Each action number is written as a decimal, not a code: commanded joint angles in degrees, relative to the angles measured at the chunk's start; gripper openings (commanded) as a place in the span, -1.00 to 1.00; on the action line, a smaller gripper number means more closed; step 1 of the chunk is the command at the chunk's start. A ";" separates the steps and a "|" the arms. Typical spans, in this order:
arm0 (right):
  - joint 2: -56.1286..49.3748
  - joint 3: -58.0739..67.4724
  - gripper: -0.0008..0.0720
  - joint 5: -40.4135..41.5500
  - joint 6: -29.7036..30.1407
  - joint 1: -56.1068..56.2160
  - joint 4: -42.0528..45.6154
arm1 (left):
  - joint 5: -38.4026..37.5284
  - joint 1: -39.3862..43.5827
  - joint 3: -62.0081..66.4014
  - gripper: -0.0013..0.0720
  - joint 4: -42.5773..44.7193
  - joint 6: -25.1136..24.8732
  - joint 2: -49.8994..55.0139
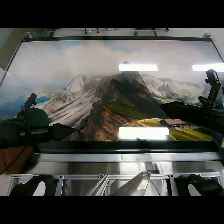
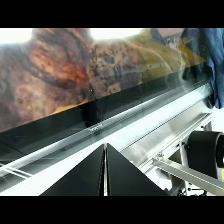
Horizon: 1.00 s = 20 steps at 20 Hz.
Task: Fold the shirts.
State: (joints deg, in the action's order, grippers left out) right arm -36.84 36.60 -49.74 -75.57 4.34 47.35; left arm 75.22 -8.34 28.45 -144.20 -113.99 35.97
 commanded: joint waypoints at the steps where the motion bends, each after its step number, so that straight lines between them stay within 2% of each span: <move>1: 0.04 -0.02 -0.90 -0.02 -0.02 0.04 0.00 | -0.15 0.02 0.04 -0.91 0.04 0.04 0.37; 5: 0.04 -0.02 -0.90 -0.02 -0.02 0.04 0.00 | -0.31 0.02 0.04 -0.90 0.11 1.22 0.39; 6: 0.04 -0.02 -0.90 -0.02 -0.02 0.04 0.00 | -0.55 -0.46 0.20 -0.80 0.24 2.01 0.39; 7: 0.04 -0.02 -0.90 -0.02 -0.02 0.04 0.00 | -0.55 -1.81 1.40 -0.08 1.05 1.99 0.39; 8: 0.04 -0.02 -0.90 -0.02 -0.02 0.04 0.00 | -0.74 -4.15 3.87 0.36 3.10 1.99 0.39; 9: 0.04 -0.02 -0.90 -0.02 -0.02 0.04 0.00 | -1.36 -7.15 6.99 1.00 5.70 2.27 0.39; 12: 0.04 -0.02 -0.90 0.00 -0.02 0.04 0.02 | -3.48 -20.46 17.03 1.00 18.29 3.34 1.29; 14: 0.07 -0.02 -0.90 0.00 -0.02 0.04 0.02 | -4.68 -28.33 21.38 1.00 25.38 5.66 5.42; 16: 0.04 -0.02 -0.90 -0.02 -0.02 0.04 -0.02 | -4.09 -31.34 24.76 1.00 29.05 6.08 11.78; 20: 0.04 -0.02 -0.90 -0.02 -0.02 0.04 0.00 | -0.90 -31.82 32.44 1.00 38.47 6.03 26.58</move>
State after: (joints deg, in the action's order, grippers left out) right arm -36.84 36.60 -49.76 -75.59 4.34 47.35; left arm 72.88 -38.20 55.42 -114.52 -108.40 53.41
